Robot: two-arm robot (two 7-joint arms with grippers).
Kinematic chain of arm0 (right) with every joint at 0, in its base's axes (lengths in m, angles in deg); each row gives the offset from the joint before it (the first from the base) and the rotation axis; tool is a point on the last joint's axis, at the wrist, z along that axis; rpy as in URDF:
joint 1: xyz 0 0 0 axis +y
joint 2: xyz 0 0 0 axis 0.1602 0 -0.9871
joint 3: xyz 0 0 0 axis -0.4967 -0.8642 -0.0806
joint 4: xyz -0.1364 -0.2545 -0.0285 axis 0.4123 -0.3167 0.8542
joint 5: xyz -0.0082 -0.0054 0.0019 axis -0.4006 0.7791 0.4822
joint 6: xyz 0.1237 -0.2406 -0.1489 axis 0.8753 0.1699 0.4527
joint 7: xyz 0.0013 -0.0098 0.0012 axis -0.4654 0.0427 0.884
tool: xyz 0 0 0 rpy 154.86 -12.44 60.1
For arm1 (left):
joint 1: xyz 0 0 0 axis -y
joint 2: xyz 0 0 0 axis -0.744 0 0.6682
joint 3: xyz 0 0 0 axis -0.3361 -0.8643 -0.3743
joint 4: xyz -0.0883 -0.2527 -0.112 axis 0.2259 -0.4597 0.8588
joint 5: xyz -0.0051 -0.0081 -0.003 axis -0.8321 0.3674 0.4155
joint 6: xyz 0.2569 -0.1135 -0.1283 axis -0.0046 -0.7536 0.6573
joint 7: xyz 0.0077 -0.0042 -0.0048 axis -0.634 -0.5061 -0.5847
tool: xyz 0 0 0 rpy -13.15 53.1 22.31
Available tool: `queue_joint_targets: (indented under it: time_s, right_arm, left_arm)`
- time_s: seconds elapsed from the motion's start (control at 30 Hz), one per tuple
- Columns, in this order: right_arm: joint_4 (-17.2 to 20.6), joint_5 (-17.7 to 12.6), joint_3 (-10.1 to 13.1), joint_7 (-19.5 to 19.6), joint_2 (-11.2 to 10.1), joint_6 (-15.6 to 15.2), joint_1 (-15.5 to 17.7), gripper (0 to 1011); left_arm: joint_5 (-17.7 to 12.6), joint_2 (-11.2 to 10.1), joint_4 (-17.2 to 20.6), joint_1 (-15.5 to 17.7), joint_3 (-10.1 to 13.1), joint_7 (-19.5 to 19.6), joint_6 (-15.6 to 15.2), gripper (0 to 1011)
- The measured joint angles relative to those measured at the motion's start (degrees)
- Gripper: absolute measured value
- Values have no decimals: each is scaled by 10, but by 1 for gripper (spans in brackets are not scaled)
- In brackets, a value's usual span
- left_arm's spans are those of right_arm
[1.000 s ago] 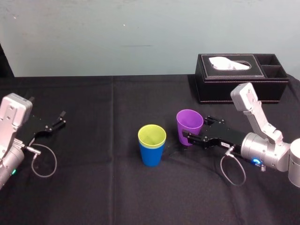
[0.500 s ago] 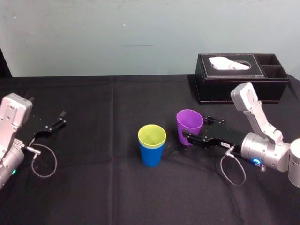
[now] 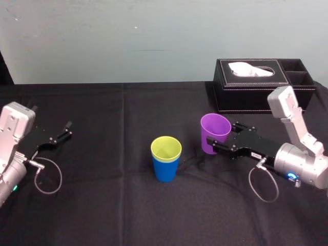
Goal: Stack the three plastic cups sequentially using one hand.
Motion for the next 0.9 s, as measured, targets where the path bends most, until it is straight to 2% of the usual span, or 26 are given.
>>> queue_joint_targets:
  time_s: [0.5,0.63,0.9]
  right_arm:
    - [80,-29,28,3,-37,-16,26,721]
    - [104,-38,29,3,-44,-21,28,722]
    - [126,-43,19,3,-46,-30,20,721]
  left_arm:
    - [0,0,0,0,0,0,0,1010]
    - [0,0,0,0,0,0,0,1010]
    - [0,0,0,0,0,0,0,1010]
